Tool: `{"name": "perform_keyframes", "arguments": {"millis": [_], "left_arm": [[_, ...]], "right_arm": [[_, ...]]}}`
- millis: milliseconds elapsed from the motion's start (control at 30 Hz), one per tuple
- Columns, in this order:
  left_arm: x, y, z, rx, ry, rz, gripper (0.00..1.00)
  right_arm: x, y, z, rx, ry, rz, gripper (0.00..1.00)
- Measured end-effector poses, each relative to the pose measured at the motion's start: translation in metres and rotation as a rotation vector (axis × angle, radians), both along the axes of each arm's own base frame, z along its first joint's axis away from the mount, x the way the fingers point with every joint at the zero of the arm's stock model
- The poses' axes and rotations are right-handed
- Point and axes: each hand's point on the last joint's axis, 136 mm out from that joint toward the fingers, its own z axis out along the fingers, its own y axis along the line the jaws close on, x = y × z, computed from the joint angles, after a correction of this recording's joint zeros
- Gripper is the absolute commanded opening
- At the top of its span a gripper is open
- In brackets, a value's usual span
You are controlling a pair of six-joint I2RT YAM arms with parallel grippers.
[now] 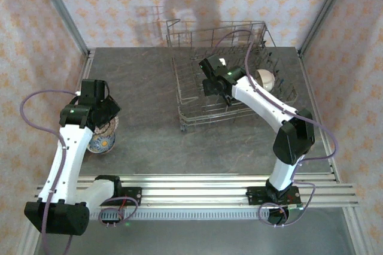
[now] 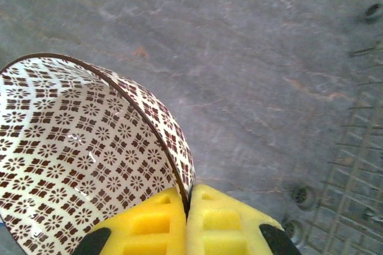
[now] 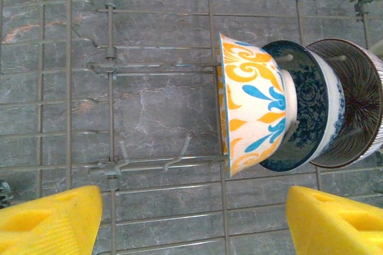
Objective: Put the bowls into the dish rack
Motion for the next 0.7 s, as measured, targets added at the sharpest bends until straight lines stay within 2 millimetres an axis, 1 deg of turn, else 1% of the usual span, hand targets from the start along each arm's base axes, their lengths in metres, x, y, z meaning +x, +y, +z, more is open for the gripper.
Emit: {"name": "perform_keyframes", "arguments": {"millis": [100, 200, 367, 467, 567, 700], "left_arm": [[0.008, -0.016, 0.020, -0.005, -0.060, -0.025, 0.00], [0.021, -0.034, 0.039, -0.017, -0.118, -0.049, 0.00], [0.049, -0.066, 0.068, -0.045, -0.204, -0.083, 0.00], [0.067, -0.086, 0.088, -0.064, -0.262, -0.100, 0.00], [0.080, -0.104, 0.106, -0.091, -0.321, -0.113, 0.00], [0.093, -0.126, 0.126, -0.121, -0.381, -0.128, 0.00]], "right_arm": [[0.001, 0.007, 0.004, 0.034, -0.006, 0.024, 0.79], [0.000, 0.017, 0.013, 0.089, -0.019, 0.064, 0.79], [-0.005, 0.035, 0.043, 0.216, -0.077, 0.150, 0.78], [-0.010, 0.048, 0.067, 0.290, -0.124, 0.210, 0.78], [-0.018, 0.065, 0.086, 0.346, -0.164, 0.275, 0.77], [-0.033, 0.096, 0.096, 0.393, -0.181, 0.373, 0.76]]}}
